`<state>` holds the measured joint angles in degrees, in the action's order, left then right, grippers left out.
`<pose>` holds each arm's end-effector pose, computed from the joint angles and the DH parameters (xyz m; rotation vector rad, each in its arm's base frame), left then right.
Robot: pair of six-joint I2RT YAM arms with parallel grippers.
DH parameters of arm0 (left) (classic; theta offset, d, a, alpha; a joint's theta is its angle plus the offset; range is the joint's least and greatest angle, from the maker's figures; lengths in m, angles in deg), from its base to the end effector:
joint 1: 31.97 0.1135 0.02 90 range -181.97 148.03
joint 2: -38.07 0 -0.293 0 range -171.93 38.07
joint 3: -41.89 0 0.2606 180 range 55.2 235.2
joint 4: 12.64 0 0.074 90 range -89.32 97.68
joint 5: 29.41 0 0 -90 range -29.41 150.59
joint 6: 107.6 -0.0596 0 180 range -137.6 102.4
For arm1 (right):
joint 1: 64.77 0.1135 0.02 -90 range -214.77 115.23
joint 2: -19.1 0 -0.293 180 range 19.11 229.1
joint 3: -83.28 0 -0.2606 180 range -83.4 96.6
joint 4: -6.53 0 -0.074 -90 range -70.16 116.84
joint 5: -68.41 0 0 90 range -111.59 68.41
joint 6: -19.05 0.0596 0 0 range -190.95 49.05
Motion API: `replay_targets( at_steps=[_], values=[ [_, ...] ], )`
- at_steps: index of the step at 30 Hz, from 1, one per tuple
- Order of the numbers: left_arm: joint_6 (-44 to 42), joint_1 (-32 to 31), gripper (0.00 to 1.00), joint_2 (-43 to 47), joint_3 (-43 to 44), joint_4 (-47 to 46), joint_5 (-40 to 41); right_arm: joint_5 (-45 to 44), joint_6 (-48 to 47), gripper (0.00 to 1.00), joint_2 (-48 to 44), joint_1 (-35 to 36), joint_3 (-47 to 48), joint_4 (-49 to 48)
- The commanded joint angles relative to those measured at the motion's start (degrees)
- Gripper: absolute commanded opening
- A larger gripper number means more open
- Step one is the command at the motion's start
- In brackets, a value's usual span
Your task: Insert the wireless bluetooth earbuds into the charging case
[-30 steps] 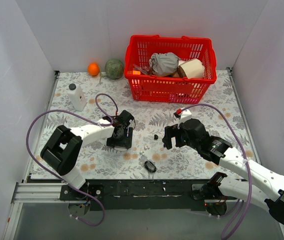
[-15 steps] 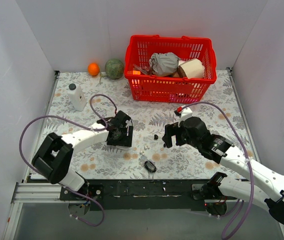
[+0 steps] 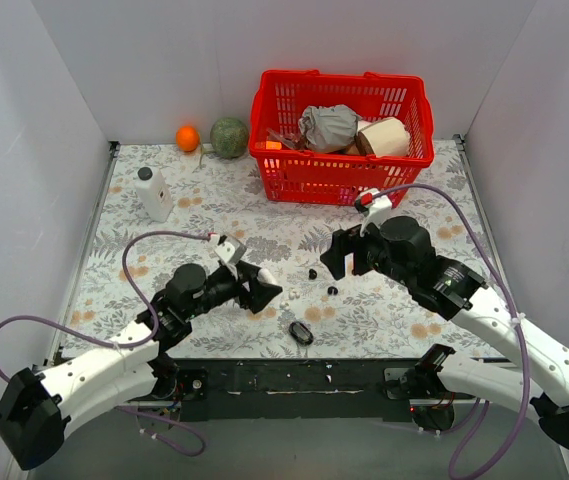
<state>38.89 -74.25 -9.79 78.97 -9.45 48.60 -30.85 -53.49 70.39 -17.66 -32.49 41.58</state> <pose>0.1454 -0.1490 0.2501 -0.0863 2.0482 -1.3520 0.1525 0.1501 0.3505 -0.4052 1.9557 0.5804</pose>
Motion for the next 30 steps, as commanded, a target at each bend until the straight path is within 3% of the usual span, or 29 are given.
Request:
replay_targets(
  at_steps=[1,9,15,30],
  values=[
    [-11.3,-0.9,0.0,6.2,-6.4,-19.1,-6.0,6.7,-2.4,0.9,0.6,0.2,5.2,0.4],
    [-23.2,-3.8,0.0,3.5,-6.5,-22.0,-3.1,17.2,-1.2,0.91,6.8,0.2,9.4,2.7],
    [-30.6,-7.5,0.0,2.9,-5.4,-18.5,1.0,21.1,1.3,0.98,8.1,0.3,8.9,-3.1],
    [-29.4,-8.7,0.0,3.3,-6.5,-18.8,2.8,19.0,1.9,0.96,17.3,6.9,12.9,-3.5]
  ],
)
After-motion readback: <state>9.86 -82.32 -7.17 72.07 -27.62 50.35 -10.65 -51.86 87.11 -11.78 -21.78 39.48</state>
